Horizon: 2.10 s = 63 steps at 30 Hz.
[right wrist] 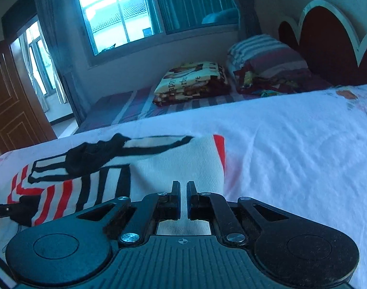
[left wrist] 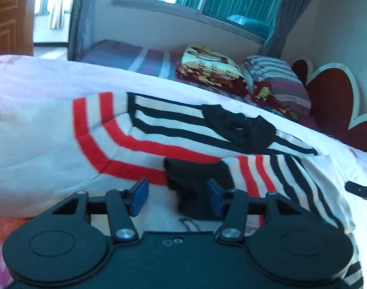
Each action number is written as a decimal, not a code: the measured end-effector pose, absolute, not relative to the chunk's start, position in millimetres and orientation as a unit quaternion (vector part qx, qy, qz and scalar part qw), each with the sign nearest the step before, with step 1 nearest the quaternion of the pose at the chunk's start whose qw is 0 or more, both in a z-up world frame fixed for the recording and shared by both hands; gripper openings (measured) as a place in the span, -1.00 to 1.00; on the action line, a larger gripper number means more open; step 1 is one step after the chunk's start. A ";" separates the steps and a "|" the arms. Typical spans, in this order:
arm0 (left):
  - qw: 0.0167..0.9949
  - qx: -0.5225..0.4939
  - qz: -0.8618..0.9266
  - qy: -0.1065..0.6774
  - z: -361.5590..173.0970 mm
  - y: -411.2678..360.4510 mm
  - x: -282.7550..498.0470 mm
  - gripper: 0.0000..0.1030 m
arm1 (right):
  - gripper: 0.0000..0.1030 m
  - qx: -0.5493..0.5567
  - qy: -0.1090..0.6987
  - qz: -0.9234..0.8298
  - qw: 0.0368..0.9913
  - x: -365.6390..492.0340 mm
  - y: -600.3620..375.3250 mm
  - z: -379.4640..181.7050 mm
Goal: Fold small clothes
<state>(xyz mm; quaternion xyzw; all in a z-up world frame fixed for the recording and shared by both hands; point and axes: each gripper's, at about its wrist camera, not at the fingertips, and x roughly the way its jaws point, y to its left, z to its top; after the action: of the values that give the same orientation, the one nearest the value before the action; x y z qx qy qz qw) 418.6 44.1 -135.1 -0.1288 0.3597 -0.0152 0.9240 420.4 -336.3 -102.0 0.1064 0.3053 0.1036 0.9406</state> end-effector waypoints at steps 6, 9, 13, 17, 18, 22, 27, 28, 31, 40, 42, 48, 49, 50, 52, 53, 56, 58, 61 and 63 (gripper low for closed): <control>0.922 -0.089 0.004 0.376 -140.9 33.8 438.3 -0.66 | -0.92 0.090 0.308 0.095 0.942 473.6 -337.7 -111.6; 0.927 -0.074 0.003 0.367 -144.5 32.1 435.1 -0.61 | -0.92 0.060 0.334 0.069 0.938 501.3 -337.4 -126.3; 0.931 -0.058 0.005 0.361 -145.4 28.9 432.5 -0.61 | -0.92 0.043 0.335 0.064 0.939 507.2 -340.2 -132.0; 0.930 -0.060 0.011 0.361 -144.0 28.3 432.2 -0.61 | -0.92 0.011 0.332 0.057 0.941 499.3 -332.0 -132.5; 0.930 -0.060 0.013 0.363 -142.5 28.5 432.1 -0.57 | -0.92 0.011 0.331 0.056 0.942 496.1 -331.8 -129.9; 0.943 -0.052 0.042 0.325 -123.8 21.6 423.5 -0.46 | -0.91 0.010 0.311 0.067 0.948 472.3 -323.8 -114.6; 0.956 -0.019 0.008 0.294 -104.9 -22.8 435.7 -0.32 | -0.91 0.021 0.302 0.114 0.946 459.9 -293.9 -105.5; 0.955 -0.016 -0.013 0.295 -103.9 -35.6 440.7 -0.29 | -0.91 0.019 0.302 0.124 0.945 459.9 -285.0 -105.0; 0.951 -0.005 -0.057 0.302 -110.3 -69.7 455.3 -0.08 | -0.91 0.015 0.310 0.157 0.938 461.8 -261.3 -108.7; 0.937 0.024 -0.048 0.346 -152.2 -64.2 463.6 -0.06 | -0.92 -0.013 0.334 0.100 0.937 476.4 -262.0 -136.0; 0.938 0.039 -0.040 0.342 -152.6 -54.1 457.2 -0.08 | -0.92 -0.036 0.327 0.080 0.941 476.1 -265.0 -135.0; 0.938 0.062 -0.040 0.339 -147.8 -47.8 455.2 -0.13 | -0.92 -0.046 0.328 0.050 0.942 474.6 -278.8 -140.1; 0.938 0.060 -0.038 0.339 -147.9 -49.3 457.2 -0.13 | -0.91 -0.051 0.329 0.050 0.942 474.8 -278.1 -139.7; 0.938 0.056 -0.037 0.341 -147.0 -49.2 457.6 -0.13 | -0.91 -0.053 0.330 0.049 0.941 475.1 -277.6 -139.3; 0.938 0.045 -0.034 0.342 -142.3 -47.9 455.2 -0.18 | -0.91 -0.050 0.330 0.050 0.941 473.2 -279.2 -135.9; 0.939 0.039 -0.031 0.339 -139.3 -46.3 452.0 -0.18 | -0.91 -0.045 0.326 0.051 0.943 470.7 -279.9 -133.1; 0.941 0.036 -0.013 0.336 -136.5 -39.7 445.8 -0.18 | -0.91 -0.040 0.319 0.055 0.945 460.9 -279.0 -129.9; 0.934 0.037 -0.014 0.355 -147.1 -37.3 450.3 -0.14 | -0.91 -0.046 0.333 0.058 0.940 461.8 -274.7 -138.6; 0.934 0.041 -0.013 0.356 -143.5 -38.8 451.9 -0.14 | -0.91 -0.065 0.325 0.048 0.942 458.3 -266.8 -136.5; 0.938 0.021 -0.018 0.345 -132.7 -29.8 444.9 -0.03 | -0.91 -0.045 0.304 0.047 0.950 450.2 -268.2 -127.2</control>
<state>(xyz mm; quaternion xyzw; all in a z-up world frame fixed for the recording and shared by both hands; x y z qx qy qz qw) 444.9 -29.8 -132.7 0.0214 0.3452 -0.0180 0.9381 450.2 -268.2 -127.2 -0.0454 0.3041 0.0470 0.9504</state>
